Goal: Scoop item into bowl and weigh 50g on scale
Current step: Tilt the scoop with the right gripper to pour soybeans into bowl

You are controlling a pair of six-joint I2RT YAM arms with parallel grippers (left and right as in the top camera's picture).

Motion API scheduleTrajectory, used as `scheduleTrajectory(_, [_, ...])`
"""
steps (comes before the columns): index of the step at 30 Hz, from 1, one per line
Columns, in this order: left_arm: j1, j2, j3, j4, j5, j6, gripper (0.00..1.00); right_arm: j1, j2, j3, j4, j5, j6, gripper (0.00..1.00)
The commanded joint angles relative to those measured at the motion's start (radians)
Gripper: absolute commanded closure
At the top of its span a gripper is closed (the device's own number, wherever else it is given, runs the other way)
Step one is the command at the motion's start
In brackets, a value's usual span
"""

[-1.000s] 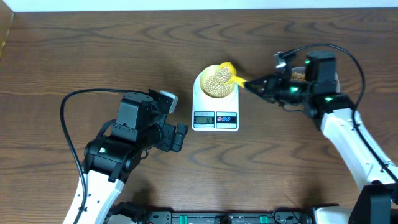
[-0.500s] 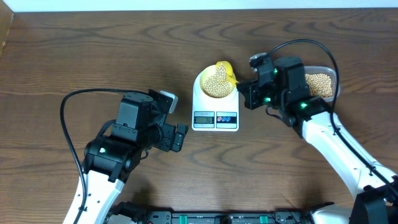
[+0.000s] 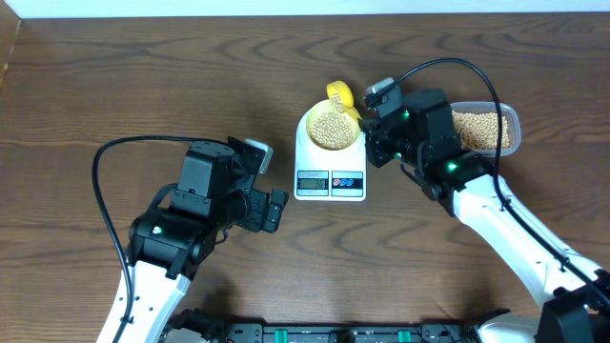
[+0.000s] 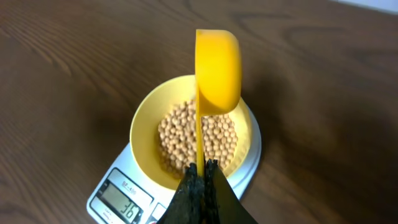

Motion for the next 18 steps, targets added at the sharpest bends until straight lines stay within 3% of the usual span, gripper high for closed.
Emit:
scheduleTrajectory(1, [-0.003, -0.001, -0.005, 0.002, -0.01, 0.002, 0.06, 0.015, 0.007, -0.001, 0.008, 0.013, -0.049, 0.99])
scheduleTrajectory(18, [-0.003, -0.001, -0.005, 0.002, -0.01, 0.002, 0.07, 0.017, 0.007, -0.001, -0.018, -0.002, -0.047, 0.99])
